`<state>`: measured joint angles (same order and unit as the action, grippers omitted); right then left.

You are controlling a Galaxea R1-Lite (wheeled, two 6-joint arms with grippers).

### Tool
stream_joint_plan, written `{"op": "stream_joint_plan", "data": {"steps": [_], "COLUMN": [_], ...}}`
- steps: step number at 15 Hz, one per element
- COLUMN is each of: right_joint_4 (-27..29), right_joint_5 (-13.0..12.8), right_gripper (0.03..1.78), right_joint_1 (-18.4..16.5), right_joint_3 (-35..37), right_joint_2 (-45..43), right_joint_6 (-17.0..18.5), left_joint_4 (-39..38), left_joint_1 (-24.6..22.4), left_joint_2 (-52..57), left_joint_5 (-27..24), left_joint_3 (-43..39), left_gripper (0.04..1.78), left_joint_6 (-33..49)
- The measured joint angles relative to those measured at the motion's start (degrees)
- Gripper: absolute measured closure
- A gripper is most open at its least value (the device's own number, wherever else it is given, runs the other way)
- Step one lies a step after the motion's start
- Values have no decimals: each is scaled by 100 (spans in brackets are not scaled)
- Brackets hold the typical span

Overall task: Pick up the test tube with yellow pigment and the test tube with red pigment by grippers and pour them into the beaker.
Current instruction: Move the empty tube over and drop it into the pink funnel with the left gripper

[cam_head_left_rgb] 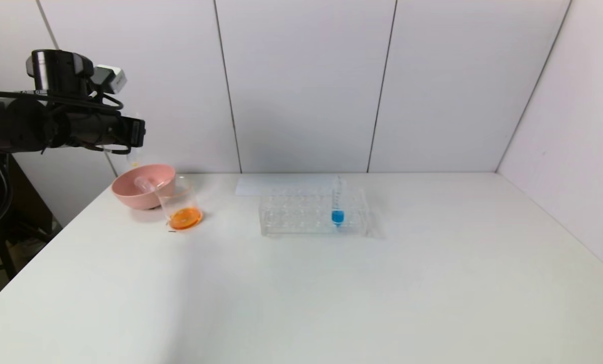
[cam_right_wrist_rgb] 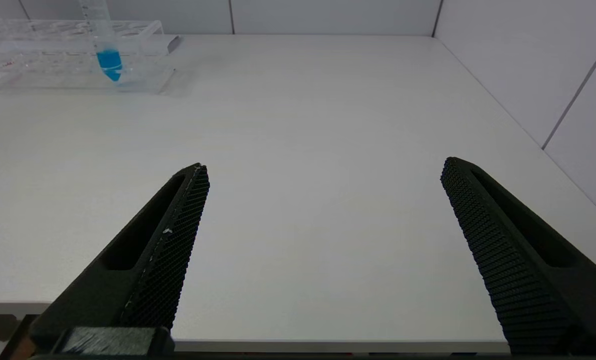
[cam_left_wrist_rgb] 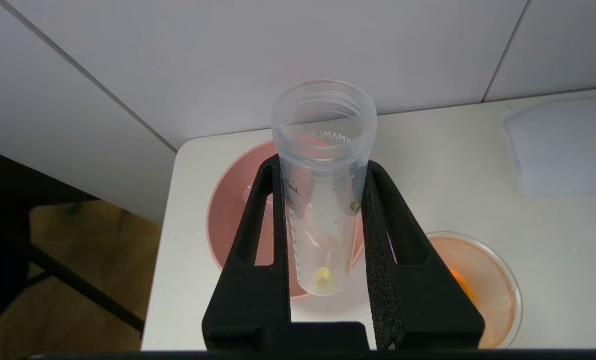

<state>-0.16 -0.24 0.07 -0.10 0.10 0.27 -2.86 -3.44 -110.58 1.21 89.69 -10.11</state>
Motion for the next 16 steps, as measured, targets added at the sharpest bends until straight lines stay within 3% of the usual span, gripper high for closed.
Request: {"op": "stream_joint_plan", "data": {"steps": [6, 9, 16], "right_joint_4": [0, 0, 0], "right_joint_5": [0, 0, -2], "right_gripper": [11, 11, 11], "right_joint_1": [-2, 2, 0], "right_joint_3": [0, 0, 0], "right_joint_2": [0, 0, 0], "right_joint_6": [2, 2, 4], "left_joint_4": [-1196, -1320, -1882], "left_joint_1": [-6, -94, -389], "left_joint_2": [-472, -742, -1499], "left_joint_5": [5, 9, -85], "left_joint_3": [-160, -226, -140], "left_gripper": [138, 138, 138], "left_joint_6": [1145, 1632, 1660]}}
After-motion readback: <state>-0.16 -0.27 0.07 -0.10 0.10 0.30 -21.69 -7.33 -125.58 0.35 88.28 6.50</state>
